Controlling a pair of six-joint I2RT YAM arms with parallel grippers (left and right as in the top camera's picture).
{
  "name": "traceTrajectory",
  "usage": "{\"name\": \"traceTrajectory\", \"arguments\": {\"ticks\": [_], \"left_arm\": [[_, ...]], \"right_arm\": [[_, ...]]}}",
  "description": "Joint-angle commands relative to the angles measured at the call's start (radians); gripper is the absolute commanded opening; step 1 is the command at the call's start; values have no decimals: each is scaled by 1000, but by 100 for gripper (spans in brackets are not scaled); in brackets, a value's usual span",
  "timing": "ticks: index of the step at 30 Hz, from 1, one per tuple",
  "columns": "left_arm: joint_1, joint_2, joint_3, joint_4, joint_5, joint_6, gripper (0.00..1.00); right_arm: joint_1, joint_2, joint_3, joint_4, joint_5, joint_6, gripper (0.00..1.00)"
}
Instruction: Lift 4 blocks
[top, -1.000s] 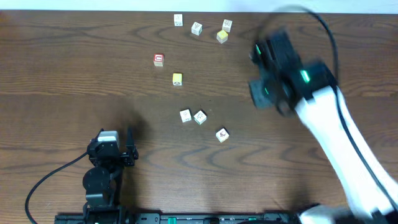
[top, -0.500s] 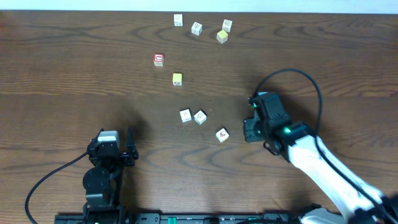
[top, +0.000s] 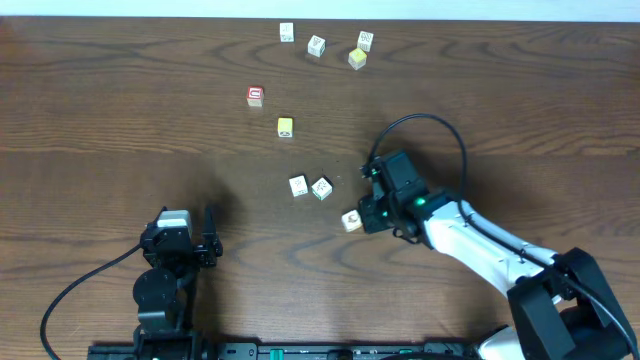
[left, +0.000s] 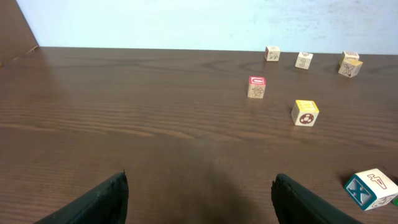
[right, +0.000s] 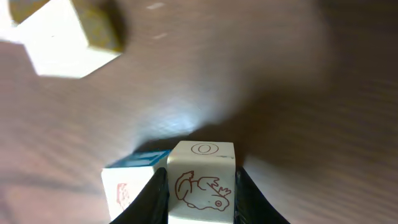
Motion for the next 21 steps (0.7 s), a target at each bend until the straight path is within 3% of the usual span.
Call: {"name": "traceTrajectory", "arguments": {"ticks": [1, 9, 11, 13, 14, 21], "left_arm": [[7, -1, -16, -37, -5, -1, 74], [7, -1, -16, -37, -5, -1, 74], [7, -1, -16, -37, -5, -1, 74], [7, -1, -16, -37, -5, -1, 74], [7, -1, -16, -37, -5, -1, 74], [7, -1, -16, -37, -5, -1, 74]], "right_arm": [[42, 42, -24, -24, -44, 27, 12], [32, 42, -24, -103, 72, 104, 9], [32, 42, -24, -120, 72, 104, 30], [32, 42, -24, -128, 72, 103, 61], [32, 42, -24, -127, 73, 103, 65], [35, 42, -23, -106, 72, 103, 66]]}}
